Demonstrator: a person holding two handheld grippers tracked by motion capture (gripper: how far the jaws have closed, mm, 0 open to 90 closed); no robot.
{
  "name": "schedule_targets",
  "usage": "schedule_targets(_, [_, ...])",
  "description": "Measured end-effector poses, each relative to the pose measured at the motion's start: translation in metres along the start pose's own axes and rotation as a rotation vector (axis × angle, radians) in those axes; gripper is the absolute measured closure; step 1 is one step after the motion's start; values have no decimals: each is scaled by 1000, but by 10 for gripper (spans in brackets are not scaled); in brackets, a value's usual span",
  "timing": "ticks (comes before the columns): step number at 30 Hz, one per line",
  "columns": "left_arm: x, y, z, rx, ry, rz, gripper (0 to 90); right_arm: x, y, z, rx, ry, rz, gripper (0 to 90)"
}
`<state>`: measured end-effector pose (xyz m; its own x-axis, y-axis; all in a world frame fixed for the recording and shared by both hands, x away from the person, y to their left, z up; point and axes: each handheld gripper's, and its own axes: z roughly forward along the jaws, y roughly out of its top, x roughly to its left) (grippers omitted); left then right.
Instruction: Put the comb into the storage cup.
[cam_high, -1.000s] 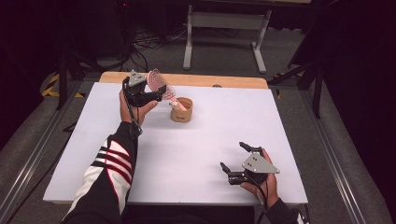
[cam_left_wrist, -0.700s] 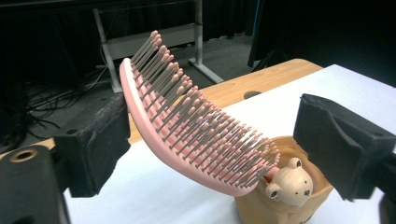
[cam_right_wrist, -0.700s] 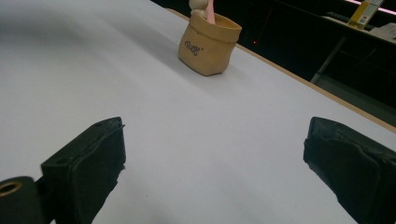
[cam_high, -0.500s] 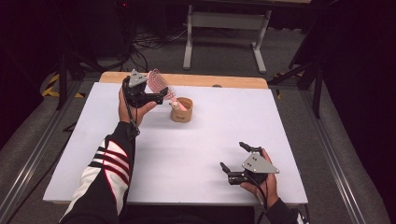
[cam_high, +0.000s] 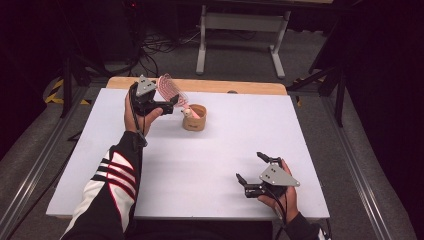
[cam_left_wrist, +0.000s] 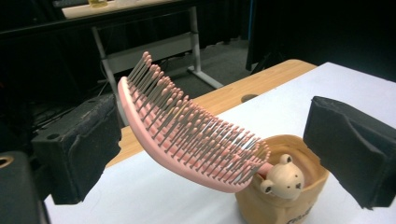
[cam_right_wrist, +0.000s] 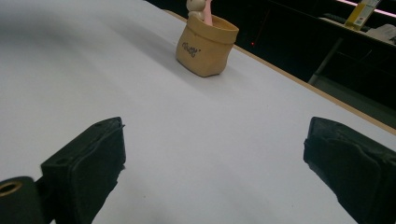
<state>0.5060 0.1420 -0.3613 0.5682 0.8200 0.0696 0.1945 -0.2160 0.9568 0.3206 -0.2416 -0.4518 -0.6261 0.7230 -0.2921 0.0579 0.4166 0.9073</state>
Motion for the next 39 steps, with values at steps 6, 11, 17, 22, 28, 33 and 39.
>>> schedule_targets(6, [-7, 0, -6, 9, -7, 58, 60, 0, 1, -1, -3, -3, 5, 63])
schedule_targets(11, [-10, 1, -10, 3, -14, 78, 60, -1, 1, 0, -7, -5, 13, 63])
schedule_targets(17, [-16, -4, -15, -13, -21, 82, 60, -2, 0, 0, -4, -9, 11, 63])
schedule_targets(22, [-18, -7, -24, -21, -26, 117, 58, -1, 0, 0, -3, -10, 10, 63])
schedule_targets(28, [-20, -10, -33, -35, -34, 130, 60, -1, 1, 0, -2, -13, 6, 63])
schedule_targets(33, [-23, -13, -44, -53, -37, 160, 61, 0, 2, 0, -8, -20, 2, 63])
schedule_targets(39, [-27, -15, -52, -72, -57, 172, 61, 0, 2, -1, -9, -21, 2, 63])
